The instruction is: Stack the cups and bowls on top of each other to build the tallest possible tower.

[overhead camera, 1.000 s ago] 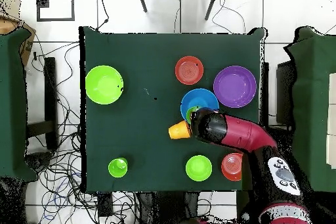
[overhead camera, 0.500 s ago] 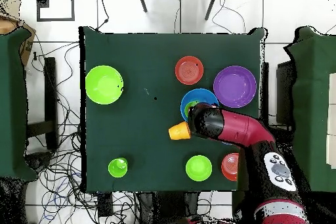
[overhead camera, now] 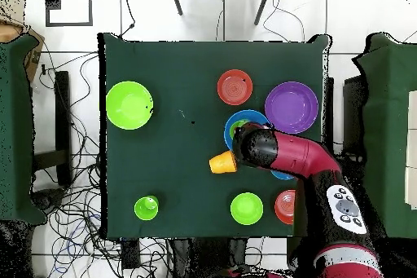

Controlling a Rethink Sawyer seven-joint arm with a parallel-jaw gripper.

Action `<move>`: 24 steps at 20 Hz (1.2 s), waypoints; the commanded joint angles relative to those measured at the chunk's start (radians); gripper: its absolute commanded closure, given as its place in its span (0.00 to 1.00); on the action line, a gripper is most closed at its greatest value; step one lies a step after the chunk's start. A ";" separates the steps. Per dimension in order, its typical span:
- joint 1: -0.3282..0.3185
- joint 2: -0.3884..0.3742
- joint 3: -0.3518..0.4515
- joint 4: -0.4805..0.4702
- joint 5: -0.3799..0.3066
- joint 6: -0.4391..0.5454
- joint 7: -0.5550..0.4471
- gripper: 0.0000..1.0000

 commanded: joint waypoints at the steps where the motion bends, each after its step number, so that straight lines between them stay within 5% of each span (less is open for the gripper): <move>1: 0.006 0.042 0.065 -0.039 -0.059 0.003 0.044 1.00; 24: -0.016 0.110 0.067 -0.026 -0.069 0.024 0.021 1.00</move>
